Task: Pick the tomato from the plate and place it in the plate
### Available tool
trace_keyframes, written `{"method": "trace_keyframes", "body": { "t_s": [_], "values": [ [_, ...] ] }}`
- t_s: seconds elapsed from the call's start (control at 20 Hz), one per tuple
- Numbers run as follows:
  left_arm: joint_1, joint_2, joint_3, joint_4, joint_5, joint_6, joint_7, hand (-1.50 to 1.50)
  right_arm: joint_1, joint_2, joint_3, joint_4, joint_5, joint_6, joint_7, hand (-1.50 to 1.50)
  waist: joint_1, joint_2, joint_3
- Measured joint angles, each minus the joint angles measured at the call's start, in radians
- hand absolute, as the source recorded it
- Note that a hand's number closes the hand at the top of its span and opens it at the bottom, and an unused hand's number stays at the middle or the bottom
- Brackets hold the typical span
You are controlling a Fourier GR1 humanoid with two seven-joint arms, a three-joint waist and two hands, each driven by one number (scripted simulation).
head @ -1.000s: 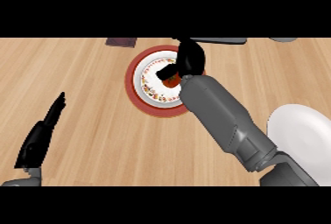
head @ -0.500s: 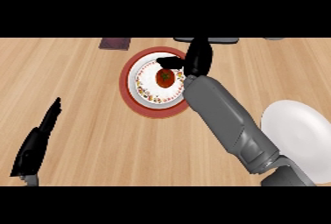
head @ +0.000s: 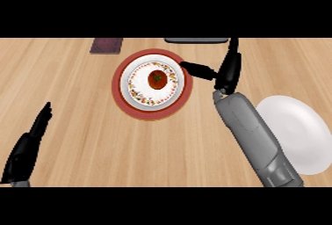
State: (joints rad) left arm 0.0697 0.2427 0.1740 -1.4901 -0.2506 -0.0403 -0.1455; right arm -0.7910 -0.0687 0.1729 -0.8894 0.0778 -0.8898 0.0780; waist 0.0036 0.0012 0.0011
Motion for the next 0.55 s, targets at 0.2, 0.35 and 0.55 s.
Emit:
{"method": "trace_keyframes", "body": {
  "t_s": [0.2,0.35,0.55],
  "values": [
    [0.006,0.001,0.006,-0.019,0.005,-0.009,0.018,0.00,0.142,-0.051,-0.025,-0.114,-0.037,0.084,-0.115,-1.50,-0.005,-0.002,0.000],
    [-0.008,-0.006,0.005,-0.009,-0.002,-0.004,0.017,0.00,0.207,-0.103,-0.050,-0.169,-0.052,0.156,-0.142,-1.50,-0.005,-0.002,-0.001],
    [0.009,-0.017,0.003,-0.023,-0.008,-0.005,0.013,0.00,0.281,-0.153,-0.095,-0.218,-0.074,0.238,-0.178,-1.50,-0.004,-0.002,-0.001]
  ]
}}
